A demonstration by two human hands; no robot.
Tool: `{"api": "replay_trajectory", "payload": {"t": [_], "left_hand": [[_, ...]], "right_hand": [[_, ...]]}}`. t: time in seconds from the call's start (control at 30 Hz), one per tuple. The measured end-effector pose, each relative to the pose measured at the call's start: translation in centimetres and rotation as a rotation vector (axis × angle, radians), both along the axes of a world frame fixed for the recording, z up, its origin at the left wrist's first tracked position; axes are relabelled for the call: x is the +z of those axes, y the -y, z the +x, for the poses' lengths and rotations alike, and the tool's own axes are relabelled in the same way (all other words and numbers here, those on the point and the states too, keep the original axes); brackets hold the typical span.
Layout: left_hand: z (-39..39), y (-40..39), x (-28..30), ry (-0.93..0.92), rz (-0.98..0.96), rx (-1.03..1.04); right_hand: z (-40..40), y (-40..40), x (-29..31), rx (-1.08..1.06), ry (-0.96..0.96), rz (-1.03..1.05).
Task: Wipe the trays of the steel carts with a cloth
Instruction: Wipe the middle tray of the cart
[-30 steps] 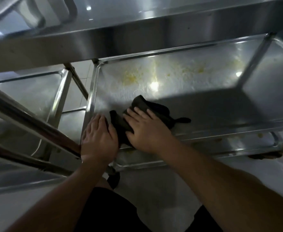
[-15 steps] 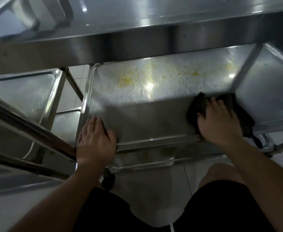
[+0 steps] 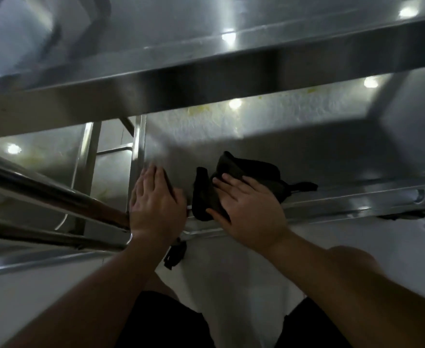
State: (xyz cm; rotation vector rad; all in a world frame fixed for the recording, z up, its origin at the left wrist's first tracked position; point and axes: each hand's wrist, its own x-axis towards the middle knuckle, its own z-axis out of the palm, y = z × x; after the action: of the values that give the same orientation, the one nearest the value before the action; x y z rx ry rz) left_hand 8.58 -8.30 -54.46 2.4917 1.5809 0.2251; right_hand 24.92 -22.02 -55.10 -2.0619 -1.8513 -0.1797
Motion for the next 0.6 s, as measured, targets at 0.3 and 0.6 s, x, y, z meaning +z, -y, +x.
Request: {"api": "replay_trajectory", "payload": {"t": [0.3, 0.6], "left_hand": [[0.8, -0.8, 4.4, -0.223, -0.197, -0.069], [0.1, 8.0, 19.4, -0.621, -0.601, -0.329]], "right_hand": [[-2.0, -0.7, 6.6, 0.041, 0.151, -0.472], [-2.6, 7.0, 21.1, -0.063, -0.193, -1.439]]}}
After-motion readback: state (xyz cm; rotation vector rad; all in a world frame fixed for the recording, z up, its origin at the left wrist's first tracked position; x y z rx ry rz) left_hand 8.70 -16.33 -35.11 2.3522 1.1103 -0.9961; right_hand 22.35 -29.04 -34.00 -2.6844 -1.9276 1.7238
